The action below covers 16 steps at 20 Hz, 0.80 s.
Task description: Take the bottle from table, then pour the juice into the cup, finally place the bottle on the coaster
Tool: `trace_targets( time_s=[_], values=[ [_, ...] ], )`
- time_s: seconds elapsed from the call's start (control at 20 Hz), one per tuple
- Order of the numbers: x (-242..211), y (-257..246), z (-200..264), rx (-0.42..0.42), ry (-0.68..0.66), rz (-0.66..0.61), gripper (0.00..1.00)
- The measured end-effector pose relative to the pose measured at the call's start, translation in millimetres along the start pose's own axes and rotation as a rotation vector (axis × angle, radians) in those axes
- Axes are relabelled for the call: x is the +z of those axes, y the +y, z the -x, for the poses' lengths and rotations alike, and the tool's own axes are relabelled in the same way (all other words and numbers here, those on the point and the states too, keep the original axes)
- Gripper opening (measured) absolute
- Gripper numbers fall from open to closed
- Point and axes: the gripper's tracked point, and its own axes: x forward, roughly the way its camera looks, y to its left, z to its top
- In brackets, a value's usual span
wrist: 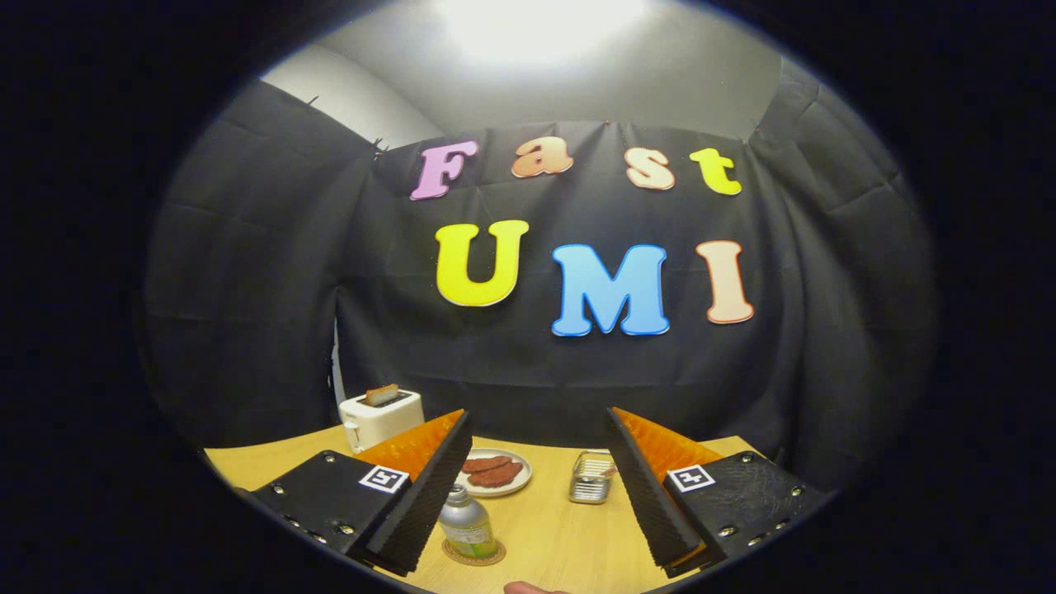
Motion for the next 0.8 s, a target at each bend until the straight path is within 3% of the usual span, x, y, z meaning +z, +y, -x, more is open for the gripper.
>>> trace_targets(
  time_s=[0.15,0.25,0.8],
  values=[
    [45.1,-43.4,3.8,-0.103,-0.015,0.029,0.98],
    [60.2,-54.6,6.7,-0.125,-0.005,0.027,0.98],
    [56.4,-66.7,10.6,-0.114,0.044,0.029,0.99]
  ],
)
